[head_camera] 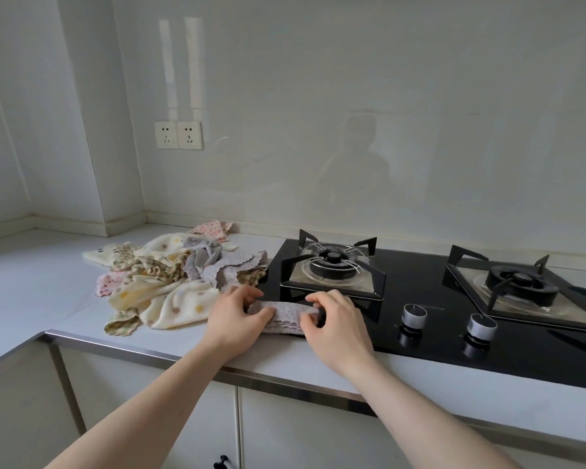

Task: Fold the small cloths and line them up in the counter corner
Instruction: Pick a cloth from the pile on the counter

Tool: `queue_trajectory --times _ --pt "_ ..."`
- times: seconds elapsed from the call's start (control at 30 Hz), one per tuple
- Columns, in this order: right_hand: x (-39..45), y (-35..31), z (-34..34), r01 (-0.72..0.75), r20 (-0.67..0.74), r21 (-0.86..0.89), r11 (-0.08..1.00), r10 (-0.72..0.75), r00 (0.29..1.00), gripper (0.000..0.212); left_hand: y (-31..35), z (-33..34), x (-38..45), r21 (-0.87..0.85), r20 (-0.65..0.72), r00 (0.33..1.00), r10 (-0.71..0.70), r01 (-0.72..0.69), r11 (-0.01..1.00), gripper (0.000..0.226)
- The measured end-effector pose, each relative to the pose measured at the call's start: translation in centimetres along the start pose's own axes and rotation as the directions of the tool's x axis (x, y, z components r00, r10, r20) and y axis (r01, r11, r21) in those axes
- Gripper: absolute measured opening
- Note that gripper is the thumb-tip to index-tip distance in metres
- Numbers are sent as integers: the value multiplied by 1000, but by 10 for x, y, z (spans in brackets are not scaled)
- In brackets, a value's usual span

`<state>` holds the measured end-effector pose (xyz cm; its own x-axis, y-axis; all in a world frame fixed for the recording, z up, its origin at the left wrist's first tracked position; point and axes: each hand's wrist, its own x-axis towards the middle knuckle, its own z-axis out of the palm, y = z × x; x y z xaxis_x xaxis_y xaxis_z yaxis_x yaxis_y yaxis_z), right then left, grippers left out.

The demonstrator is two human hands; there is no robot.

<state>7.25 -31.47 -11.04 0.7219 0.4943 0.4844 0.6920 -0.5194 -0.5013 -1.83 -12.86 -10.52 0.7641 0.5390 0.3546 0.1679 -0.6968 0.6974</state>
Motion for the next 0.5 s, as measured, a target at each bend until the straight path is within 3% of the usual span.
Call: queue_trajectory --times 0.07,0.17,0.23,0.3,0.5 --pt "-1 -3 0 1 50 -80 997 3 999 35 2 0 -1 83 77 997 -12 6 997 36" --pt "-2 -5 -2 2 85 -78 997 5 996 24 4 -4 -2 33 125 992 -20 16 999 18" --pt "-2 -5 -7 14 88 -15 1000 -13 996 9 4 -7 -4 -112 129 992 -4 19 994 8" --pt "-4 -5 -11 10 108 62 998 -17 994 5 6 -10 -6 -249 150 989 16 22 968 13" --pt "-6 -1 -12 -43 105 410 911 0 994 20 3 -9 -4 -416 70 995 75 -39 909 26"
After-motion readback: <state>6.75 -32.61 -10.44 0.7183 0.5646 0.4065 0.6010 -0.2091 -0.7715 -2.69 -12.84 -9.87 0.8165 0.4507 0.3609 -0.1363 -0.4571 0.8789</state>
